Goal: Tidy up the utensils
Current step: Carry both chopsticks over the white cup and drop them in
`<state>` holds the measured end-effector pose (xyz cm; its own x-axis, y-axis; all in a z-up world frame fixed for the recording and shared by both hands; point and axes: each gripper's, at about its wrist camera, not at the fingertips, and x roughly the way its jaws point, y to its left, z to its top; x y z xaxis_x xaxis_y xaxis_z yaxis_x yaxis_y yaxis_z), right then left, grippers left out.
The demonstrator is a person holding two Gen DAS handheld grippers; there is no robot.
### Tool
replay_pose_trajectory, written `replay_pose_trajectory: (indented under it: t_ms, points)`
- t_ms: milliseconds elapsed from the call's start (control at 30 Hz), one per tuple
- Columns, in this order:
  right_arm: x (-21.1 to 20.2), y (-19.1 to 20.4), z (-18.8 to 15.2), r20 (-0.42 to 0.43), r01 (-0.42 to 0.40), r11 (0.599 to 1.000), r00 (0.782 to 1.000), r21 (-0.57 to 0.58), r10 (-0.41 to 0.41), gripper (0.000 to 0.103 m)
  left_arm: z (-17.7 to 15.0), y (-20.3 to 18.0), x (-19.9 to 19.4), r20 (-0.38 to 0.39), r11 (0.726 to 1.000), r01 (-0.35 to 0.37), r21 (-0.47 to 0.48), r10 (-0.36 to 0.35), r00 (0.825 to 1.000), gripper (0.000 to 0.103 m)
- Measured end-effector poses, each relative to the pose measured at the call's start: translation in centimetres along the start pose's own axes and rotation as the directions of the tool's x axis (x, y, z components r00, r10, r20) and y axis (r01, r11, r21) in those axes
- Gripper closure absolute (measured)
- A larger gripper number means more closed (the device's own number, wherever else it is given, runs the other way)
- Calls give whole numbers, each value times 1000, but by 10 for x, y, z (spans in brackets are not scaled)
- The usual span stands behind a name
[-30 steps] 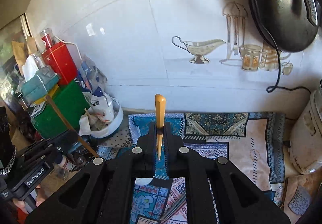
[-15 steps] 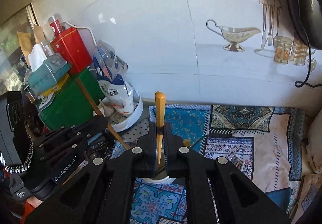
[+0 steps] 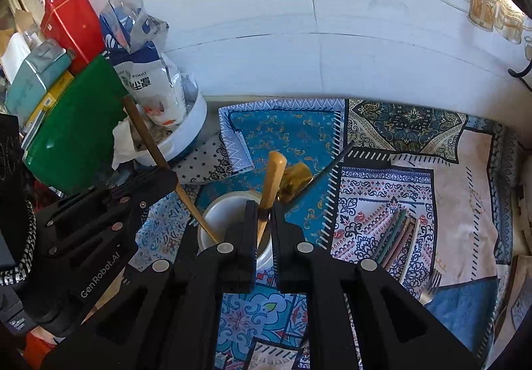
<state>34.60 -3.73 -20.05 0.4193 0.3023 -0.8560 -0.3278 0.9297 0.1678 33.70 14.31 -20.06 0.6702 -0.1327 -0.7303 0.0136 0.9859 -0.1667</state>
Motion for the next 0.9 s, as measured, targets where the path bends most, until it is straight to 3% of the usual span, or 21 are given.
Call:
replay_pose_trajectory:
  t_ms: [233, 400, 667, 900]
  points:
    - [5, 1, 3, -19, 17, 999, 1000, -33, -18, 93, -2, -1, 10, -50, 1000, -12, -4, 12, 999, 98]
    - [3, -1, 4, -24, 0, 999, 1000, -41, -1, 84, -1, -4, 8, -55, 1000, -26, -6, 26, 998, 98]
    - [-23, 0, 4, 34, -6, 995, 999, -98, 10, 71, 5, -18, -23, 2, 999, -45, -15, 45, 999, 98]
    - [-59, -14, 5, 116, 4, 992, 993, -123, 10, 69, 14, -41, -52, 74, 999, -32, -16, 33, 997, 95]
